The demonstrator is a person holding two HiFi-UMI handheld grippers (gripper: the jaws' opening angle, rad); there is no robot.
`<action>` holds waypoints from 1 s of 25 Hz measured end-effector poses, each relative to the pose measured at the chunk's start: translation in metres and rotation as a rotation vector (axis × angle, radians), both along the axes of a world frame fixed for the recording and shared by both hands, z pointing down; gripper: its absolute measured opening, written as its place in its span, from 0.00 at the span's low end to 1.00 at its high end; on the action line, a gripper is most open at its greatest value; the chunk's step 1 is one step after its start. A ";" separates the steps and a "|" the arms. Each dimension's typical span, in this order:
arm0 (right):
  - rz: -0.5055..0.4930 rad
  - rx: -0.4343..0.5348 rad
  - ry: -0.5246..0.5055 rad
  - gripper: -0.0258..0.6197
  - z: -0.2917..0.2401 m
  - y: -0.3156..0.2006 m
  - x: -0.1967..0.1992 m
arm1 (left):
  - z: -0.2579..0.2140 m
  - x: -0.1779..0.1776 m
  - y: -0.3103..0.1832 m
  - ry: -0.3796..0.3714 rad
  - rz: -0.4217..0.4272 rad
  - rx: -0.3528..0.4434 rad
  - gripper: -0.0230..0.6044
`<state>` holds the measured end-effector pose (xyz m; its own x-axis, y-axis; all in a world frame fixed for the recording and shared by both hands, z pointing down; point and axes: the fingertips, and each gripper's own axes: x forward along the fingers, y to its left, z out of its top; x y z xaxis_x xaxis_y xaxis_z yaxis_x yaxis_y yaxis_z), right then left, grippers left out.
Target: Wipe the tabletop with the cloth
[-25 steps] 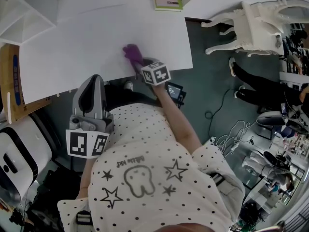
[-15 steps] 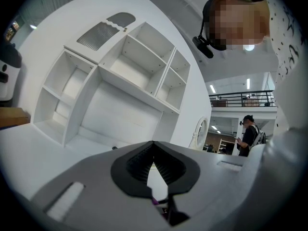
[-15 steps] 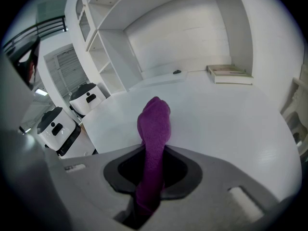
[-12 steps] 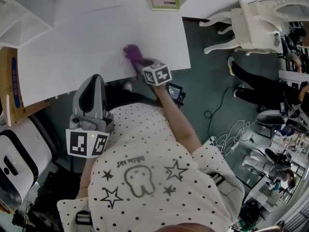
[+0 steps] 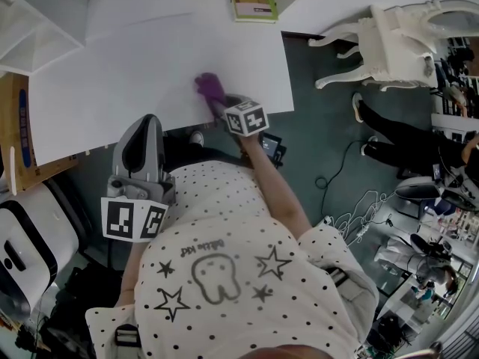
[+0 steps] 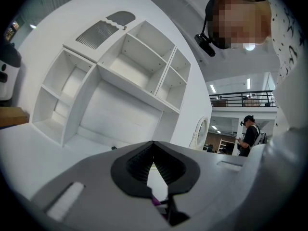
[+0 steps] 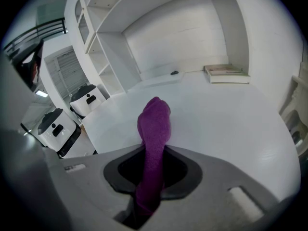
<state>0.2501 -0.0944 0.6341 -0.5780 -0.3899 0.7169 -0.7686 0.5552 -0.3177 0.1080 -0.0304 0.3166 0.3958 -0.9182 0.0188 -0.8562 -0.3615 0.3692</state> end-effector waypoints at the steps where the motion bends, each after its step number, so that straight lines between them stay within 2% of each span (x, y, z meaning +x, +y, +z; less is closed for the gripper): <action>1: 0.001 0.001 0.000 0.14 0.000 0.000 0.001 | 0.000 0.001 0.000 0.000 0.004 0.001 0.03; 25: 0.064 0.000 -0.014 0.14 0.000 -0.008 0.020 | -0.005 0.010 -0.003 -0.027 0.060 0.012 0.03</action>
